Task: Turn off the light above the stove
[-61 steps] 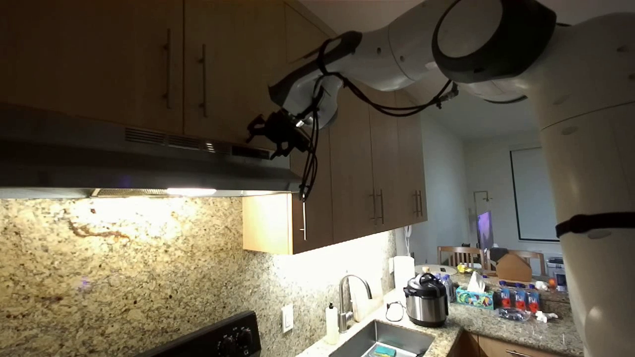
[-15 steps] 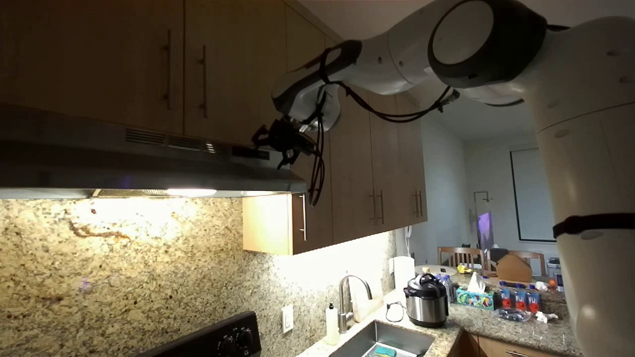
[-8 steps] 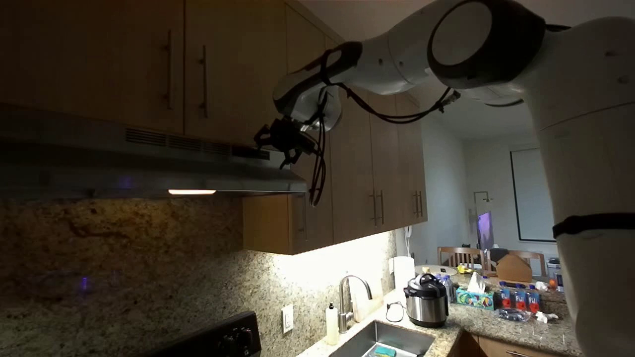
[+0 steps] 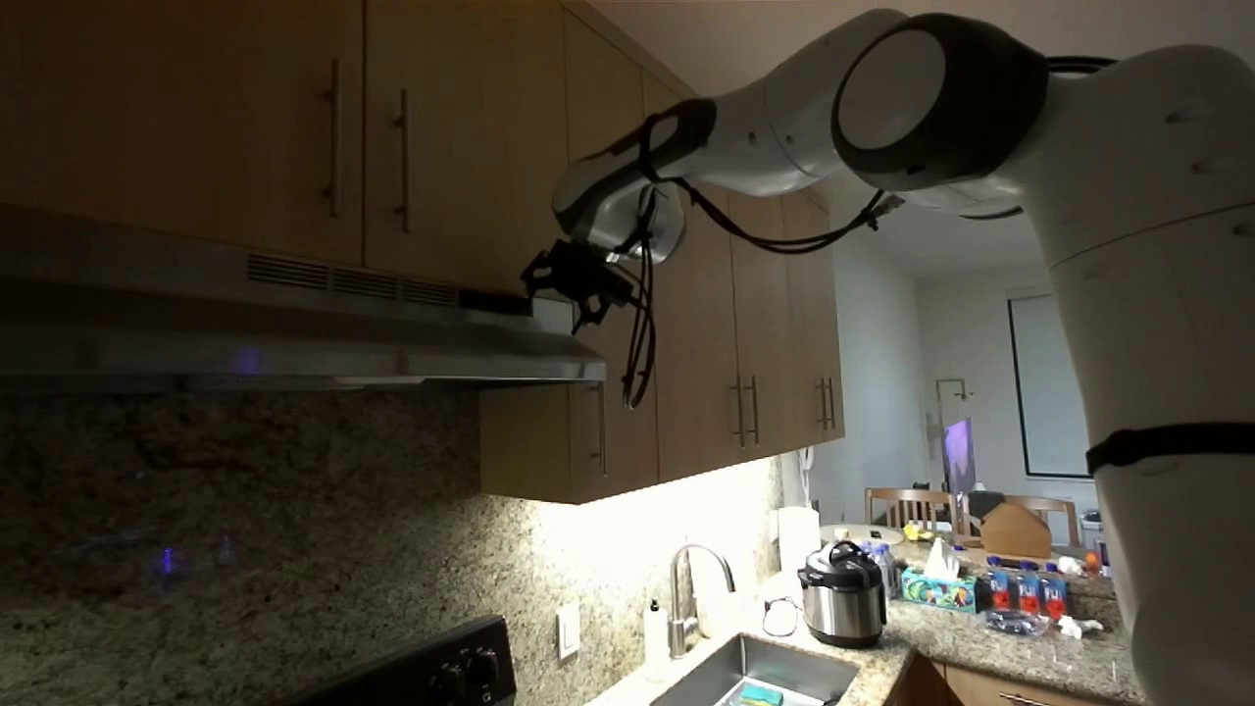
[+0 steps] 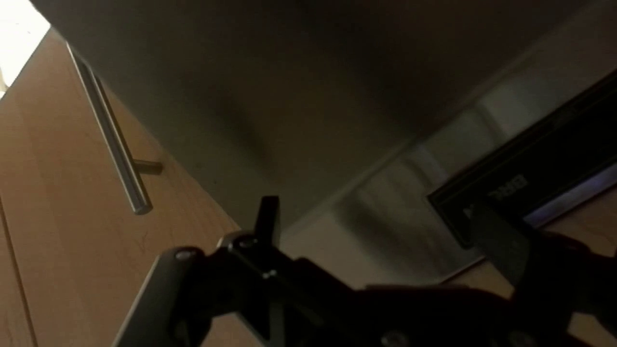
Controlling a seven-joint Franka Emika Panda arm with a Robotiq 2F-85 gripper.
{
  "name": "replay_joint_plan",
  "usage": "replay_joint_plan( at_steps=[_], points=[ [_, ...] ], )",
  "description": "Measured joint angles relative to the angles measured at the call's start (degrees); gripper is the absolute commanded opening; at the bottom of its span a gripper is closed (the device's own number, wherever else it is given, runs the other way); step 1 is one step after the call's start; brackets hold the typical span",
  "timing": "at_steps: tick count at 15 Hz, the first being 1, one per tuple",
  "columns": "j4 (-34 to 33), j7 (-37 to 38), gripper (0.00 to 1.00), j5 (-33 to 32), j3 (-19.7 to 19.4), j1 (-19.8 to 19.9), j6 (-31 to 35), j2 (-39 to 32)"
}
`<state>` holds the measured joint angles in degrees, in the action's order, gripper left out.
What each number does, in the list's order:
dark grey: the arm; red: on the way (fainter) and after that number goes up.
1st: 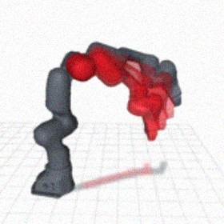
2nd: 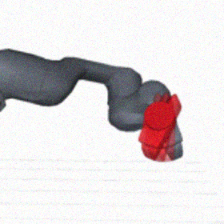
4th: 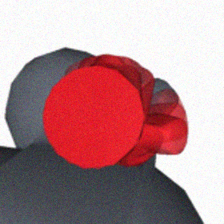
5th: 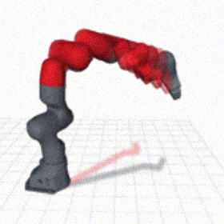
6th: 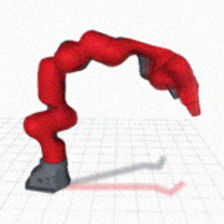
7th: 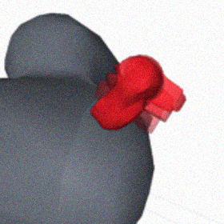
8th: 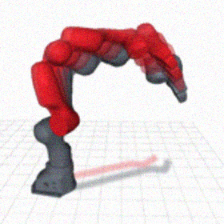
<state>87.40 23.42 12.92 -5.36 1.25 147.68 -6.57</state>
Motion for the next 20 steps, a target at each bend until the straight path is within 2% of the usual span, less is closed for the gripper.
replay_joint_plan(
  at_steps=[7,14,20],
  points=[
    [3.0,0.0,1.0,-1.7,1.0,-0.6,-0.3,2.6],
    [13.5,3.5,1.0,-11.7,4.6,-1.5,-0.9,14.7],
    [23.1,3.6,1.0,-13.6,9.1,-1.3,-12.4,25.7]
  ],
)
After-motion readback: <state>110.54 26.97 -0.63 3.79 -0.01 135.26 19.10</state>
